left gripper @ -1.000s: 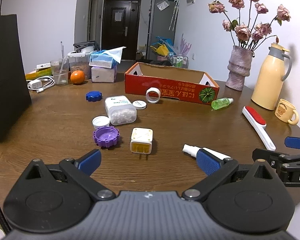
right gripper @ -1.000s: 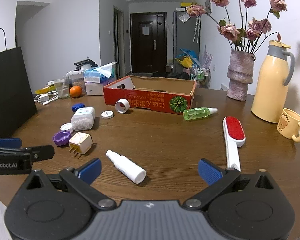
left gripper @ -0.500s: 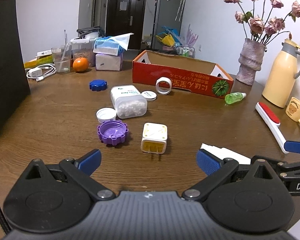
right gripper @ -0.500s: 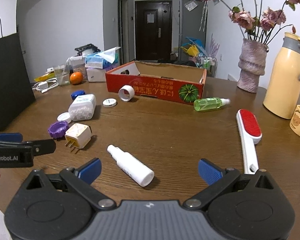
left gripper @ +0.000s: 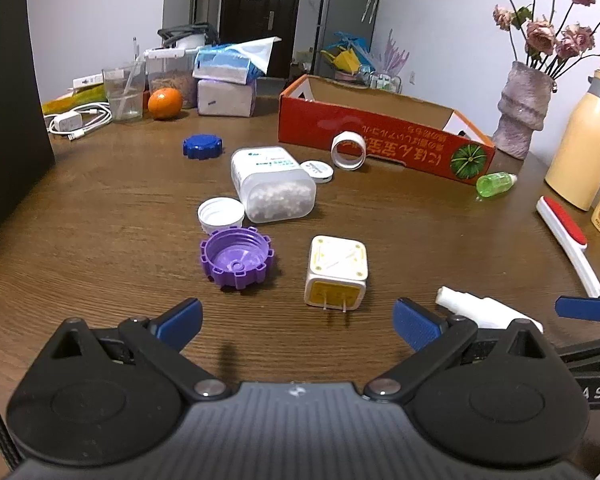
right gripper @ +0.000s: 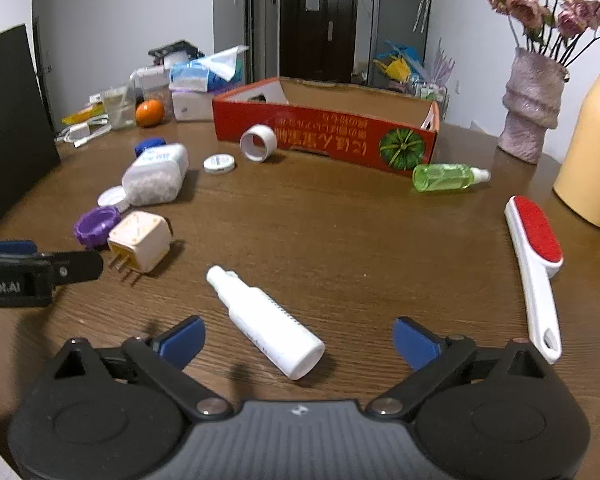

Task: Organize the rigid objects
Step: 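Close the right tool on the white spray bottle while the left tool nears the charger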

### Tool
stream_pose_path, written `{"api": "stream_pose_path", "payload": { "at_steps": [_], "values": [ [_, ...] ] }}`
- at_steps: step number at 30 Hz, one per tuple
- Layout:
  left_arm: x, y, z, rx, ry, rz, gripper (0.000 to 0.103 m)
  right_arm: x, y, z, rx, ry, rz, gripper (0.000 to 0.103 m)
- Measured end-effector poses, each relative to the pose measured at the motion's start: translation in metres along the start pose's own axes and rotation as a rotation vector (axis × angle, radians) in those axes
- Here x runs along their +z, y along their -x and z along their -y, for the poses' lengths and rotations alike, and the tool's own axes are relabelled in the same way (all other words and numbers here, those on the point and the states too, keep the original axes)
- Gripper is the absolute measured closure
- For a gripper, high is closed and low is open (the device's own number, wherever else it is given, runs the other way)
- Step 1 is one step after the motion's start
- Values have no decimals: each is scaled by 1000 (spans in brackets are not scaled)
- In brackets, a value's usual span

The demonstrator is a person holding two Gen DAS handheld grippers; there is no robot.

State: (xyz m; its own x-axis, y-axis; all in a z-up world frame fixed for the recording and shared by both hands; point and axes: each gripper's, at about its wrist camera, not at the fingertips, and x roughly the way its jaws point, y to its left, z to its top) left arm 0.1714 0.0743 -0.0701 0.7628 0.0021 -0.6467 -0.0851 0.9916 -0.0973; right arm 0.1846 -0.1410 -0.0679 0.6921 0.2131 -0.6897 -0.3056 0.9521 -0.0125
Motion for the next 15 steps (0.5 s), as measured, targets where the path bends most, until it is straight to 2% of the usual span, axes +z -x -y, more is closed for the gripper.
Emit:
{"api": "stream_pose_path", "payload": {
  "at_steps": [8,15],
  "values": [
    [6,-18,-2,3,2,-24,0,3,-24,0,26,23,-44,17],
    [11,-25,-2,9,-1,-30,0,7,-36,6,60,19,-41,15]
  ]
}}
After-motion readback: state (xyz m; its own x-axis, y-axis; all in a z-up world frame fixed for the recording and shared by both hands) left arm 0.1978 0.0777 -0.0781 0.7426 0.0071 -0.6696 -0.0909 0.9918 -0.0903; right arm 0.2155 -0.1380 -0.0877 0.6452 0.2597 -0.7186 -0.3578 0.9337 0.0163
